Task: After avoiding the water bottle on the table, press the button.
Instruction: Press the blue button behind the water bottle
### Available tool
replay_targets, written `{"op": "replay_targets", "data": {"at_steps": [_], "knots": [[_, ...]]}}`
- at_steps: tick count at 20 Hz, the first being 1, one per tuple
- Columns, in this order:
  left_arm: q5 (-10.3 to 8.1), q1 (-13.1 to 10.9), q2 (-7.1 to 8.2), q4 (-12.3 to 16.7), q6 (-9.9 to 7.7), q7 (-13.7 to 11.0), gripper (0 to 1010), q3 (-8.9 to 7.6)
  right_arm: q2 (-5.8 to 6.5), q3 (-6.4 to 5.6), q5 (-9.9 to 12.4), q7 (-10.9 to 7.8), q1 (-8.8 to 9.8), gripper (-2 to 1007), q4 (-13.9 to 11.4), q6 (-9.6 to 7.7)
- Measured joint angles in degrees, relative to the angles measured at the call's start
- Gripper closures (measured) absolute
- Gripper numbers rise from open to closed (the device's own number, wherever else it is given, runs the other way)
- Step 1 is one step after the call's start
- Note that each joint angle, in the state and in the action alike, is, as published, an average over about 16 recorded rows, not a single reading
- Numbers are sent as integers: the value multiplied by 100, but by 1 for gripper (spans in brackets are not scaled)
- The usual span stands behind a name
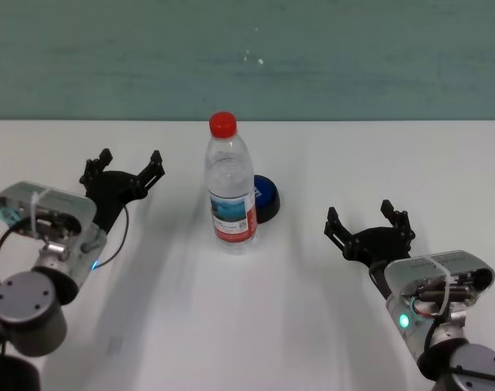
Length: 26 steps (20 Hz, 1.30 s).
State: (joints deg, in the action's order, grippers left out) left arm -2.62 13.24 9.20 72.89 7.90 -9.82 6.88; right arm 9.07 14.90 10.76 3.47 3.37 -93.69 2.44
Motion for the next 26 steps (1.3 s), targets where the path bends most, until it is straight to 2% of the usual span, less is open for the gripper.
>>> {"op": "replay_targets", "data": {"at_steps": [6, 16, 26], "knots": [[-59, -291, 56, 338, -22, 32, 0, -152, 0, 0, 0, 0, 0, 1, 0, 0], [-199, -932, 134, 1039, -37, 36, 0, -399, 0, 0, 0, 0, 0, 1, 0, 0], [-383, -1511, 187, 1661, -90, -62, 0, -508, 0, 0, 0, 0, 0, 1, 0, 0]]}}
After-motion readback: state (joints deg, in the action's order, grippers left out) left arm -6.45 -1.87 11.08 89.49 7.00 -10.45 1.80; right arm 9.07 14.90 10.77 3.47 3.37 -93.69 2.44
